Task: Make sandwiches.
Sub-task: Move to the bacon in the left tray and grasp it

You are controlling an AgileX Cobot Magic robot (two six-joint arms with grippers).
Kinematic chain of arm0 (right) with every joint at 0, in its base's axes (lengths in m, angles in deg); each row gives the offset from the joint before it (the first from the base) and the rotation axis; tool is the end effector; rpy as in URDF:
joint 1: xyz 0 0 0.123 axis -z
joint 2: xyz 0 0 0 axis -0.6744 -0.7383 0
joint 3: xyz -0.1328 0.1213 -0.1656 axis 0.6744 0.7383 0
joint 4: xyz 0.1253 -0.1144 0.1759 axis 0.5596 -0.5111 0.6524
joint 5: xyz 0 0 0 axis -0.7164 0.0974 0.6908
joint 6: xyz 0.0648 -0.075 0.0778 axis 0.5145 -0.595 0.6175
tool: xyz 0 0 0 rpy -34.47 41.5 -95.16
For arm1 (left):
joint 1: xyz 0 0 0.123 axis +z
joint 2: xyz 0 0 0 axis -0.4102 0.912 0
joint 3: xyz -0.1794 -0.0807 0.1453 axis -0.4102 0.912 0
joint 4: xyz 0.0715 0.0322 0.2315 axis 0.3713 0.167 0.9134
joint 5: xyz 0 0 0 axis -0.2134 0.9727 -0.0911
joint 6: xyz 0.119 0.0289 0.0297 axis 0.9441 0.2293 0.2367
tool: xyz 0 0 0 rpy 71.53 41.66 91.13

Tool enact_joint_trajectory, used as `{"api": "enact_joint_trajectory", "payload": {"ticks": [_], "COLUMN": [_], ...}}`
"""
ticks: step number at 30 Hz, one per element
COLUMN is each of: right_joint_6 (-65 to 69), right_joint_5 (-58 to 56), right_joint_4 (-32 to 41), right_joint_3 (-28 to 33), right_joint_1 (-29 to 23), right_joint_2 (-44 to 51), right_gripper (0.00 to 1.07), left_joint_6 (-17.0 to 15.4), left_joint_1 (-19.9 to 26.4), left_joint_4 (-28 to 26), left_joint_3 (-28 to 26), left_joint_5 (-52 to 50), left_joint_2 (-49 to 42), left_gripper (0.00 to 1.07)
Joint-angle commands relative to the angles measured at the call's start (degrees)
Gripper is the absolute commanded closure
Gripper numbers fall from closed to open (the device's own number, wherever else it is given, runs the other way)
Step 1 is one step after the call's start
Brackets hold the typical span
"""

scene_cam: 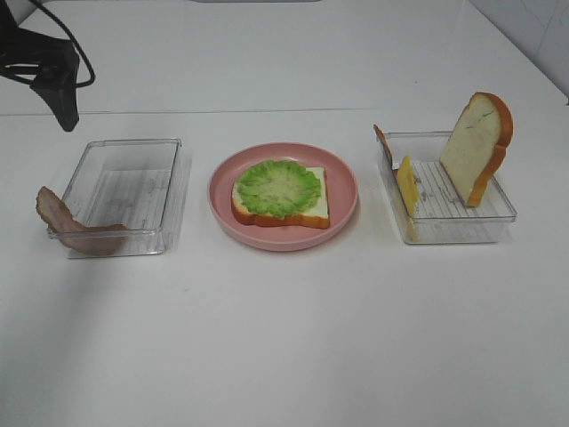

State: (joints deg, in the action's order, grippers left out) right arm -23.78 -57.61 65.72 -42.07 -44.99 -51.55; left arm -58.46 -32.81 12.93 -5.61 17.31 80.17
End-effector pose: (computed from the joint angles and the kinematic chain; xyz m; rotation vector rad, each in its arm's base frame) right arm 0.0614 0.0028 0.2393 0.0458 2.1330 0.0785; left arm 0.3740 -0.0565 0.2041 0.0602 2.9445 -0.0378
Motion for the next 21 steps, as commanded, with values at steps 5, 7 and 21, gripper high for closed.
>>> {"api": "enact_joint_trajectory", "payload": {"ticks": [5, 7, 21], "right_joint_6": [-0.29, -0.29, -0.29], "right_joint_5": [0.46, 0.46, 0.46], "right_joint_4": [0.0, 0.0, 0.0], "right_joint_3": [0.17, 0.17, 0.17], "right_joint_1": [0.0, 0.0, 0.0], "right_joint_2": [1.72, 1.72, 1.49], "right_gripper": [0.32, 0.32, 0.32], "left_joint_6": [2.01, 2.01, 0.57], "left_joint_1": [0.11, 0.11, 2.12], "left_joint_4": [-1.15, -1.15, -1.49], "left_joint_3": [0.69, 0.69, 7.16], "left_joint_5": [4.53, 4.47, -3.67], "left_joint_2": [4.76, 6.02, 7.91], "left_gripper": [0.05, 0.05, 0.05]}}
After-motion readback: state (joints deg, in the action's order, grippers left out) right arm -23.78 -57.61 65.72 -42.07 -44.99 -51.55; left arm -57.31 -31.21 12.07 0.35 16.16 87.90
